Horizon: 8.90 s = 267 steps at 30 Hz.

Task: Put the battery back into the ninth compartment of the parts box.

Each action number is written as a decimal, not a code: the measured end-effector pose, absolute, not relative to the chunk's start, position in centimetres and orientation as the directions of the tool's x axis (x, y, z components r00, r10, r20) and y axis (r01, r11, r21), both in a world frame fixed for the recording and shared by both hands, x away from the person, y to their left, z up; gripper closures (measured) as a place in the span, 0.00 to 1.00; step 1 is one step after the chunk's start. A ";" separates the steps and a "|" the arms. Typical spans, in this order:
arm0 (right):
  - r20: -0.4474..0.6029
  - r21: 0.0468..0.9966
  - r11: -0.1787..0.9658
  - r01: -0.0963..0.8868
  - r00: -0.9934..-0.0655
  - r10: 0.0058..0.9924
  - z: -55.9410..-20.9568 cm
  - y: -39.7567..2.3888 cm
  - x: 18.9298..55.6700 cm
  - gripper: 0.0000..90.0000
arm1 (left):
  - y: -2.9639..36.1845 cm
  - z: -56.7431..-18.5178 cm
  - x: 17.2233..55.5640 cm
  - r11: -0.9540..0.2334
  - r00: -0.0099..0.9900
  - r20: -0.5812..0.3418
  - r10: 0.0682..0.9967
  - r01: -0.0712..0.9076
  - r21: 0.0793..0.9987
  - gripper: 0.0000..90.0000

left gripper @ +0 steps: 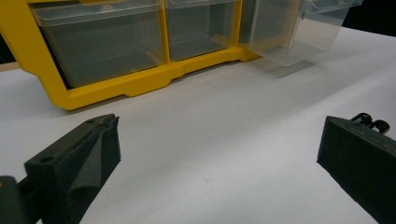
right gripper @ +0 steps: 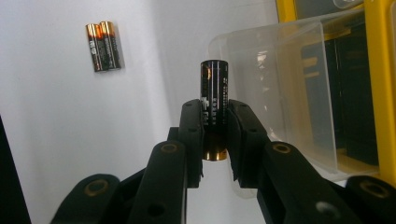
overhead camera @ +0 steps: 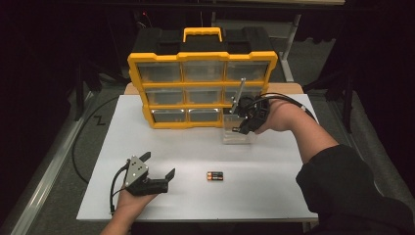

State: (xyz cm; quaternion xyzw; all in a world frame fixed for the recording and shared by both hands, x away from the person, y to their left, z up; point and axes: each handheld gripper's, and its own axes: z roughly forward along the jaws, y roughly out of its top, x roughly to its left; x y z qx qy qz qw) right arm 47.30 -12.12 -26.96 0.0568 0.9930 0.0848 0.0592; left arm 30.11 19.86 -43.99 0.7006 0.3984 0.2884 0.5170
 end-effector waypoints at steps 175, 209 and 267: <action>-0.041 0.308 0.951 0.028 -0.998 0.043 -39.0 -8.3 38.4 0.76 | 19.6 -44.1 30.2 -0.164 0.528 0.002 0.849 0.259 0.952 0.00; 0.017 0.251 0.968 -0.008 -1.000 -0.013 -40.0 -7.7 38.2 0.87 | 19.6 -44.2 30.3 -0.167 0.533 0.002 0.846 0.261 0.951 0.00; -0.023 0.225 0.972 0.073 -0.997 0.080 -36.6 -15.2 39.1 0.87 | 19.5 -44.1 30.1 -0.165 0.533 0.003 0.846 0.257 0.952 0.00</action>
